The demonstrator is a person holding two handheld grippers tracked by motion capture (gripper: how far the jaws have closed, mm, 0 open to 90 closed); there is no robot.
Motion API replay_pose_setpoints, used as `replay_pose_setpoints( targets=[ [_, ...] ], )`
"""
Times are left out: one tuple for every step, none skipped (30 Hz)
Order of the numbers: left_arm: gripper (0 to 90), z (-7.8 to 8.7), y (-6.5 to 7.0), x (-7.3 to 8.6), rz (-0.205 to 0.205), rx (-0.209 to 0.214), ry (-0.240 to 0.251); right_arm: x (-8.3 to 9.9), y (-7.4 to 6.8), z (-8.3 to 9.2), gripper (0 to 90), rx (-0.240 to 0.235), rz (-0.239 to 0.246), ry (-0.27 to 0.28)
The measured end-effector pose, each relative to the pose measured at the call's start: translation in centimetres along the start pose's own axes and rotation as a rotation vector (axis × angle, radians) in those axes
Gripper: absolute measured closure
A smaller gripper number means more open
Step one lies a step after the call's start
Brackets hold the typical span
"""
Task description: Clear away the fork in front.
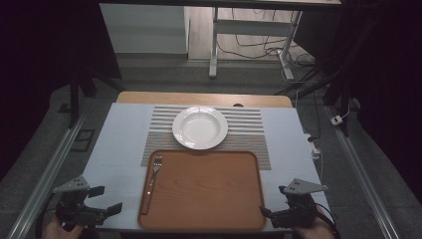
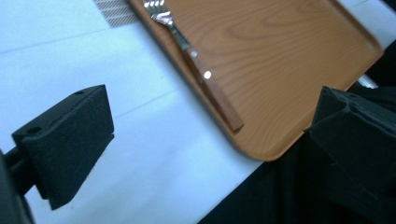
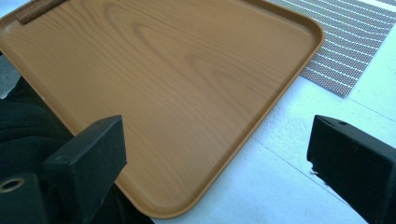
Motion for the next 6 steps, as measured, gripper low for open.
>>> replay_pose_setpoints(
  targets=[
    [0.0,0.01,0.01,0.05,0.000,-0.008,-0.010,0.00,0.00,0.00,4.6,-0.002,-0.001,0.001],
    [0.0,0.02,0.01,0.07,0.000,-0.008,-0.013,-0.01,0.01,0.00,4.6,-0.002,-0.002,0.001],
    [0.0,0.00,0.00,0.08,0.000,-0.008,-0.015,-0.01,0.01,-0.01,4.6,-0.002,-0.002,0.000],
    [0.0,-0.01,-0.04,0.08,0.004,-0.005,-0.018,-0.01,0.01,-0.02,4.6,-0.002,-0.001,-0.001],
    [0.0,-0.02,-0.07,0.07,0.007,-0.004,-0.018,0.00,0.02,-0.03,4.5,-0.002,0.000,-0.001],
    [0.0,-0.04,-0.12,0.05,0.014,-0.002,-0.017,0.01,0.03,-0.04,4.6,-0.001,0.001,-0.002]
  ],
)
Point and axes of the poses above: each handheld gripper's, and its own axes: z roughly backward along the jaws, x roughly out of its underside, y roughly to its right, the point moved 2 cm from there along -z, roughly forward along the jaws, and after that the axes turned 9 degrees about -z, right-handed, at the moved point
